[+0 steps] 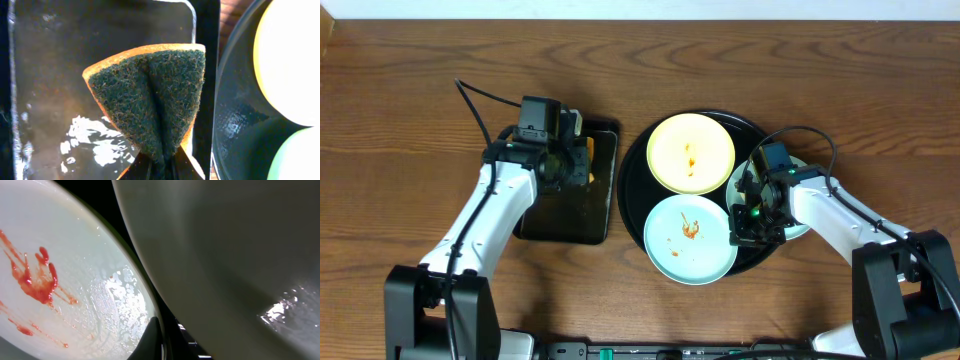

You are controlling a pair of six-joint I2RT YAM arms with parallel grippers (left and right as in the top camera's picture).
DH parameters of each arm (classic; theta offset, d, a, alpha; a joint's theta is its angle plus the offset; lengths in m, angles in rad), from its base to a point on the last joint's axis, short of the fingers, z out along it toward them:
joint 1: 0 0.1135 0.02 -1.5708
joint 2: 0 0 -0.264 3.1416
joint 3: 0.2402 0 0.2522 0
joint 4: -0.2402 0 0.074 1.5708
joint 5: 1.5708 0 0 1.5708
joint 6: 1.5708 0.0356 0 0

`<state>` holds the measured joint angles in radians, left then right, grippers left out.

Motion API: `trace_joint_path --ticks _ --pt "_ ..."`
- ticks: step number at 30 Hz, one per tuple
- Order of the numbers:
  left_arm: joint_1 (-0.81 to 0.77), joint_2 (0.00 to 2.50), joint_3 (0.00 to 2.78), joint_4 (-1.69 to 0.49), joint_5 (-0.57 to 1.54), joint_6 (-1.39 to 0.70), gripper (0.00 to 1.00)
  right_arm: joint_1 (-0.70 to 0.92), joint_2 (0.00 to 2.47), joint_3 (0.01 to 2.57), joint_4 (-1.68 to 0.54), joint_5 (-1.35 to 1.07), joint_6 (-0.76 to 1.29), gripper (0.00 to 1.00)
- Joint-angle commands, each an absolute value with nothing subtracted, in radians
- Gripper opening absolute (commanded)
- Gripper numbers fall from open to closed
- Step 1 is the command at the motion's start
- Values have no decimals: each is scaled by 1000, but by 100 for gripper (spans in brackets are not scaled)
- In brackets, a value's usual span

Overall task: Clean dirty plates on tray and stack at the side
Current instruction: 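Grasp the green-orange sponge with the left gripper and lift it, then carry the sponge with the left gripper over to the front green plate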

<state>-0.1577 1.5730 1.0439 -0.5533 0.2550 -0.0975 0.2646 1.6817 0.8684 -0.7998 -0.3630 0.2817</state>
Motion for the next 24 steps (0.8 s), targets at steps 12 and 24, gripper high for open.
trace_joint_path --ticks 12,24 --pt "-226 1599 916 -483 208 -144 7 283 1692 868 -811 -329 283 1" --pt "-340 1611 884 -408 299 -209 8 283 1692 868 -813 -329 283 1"
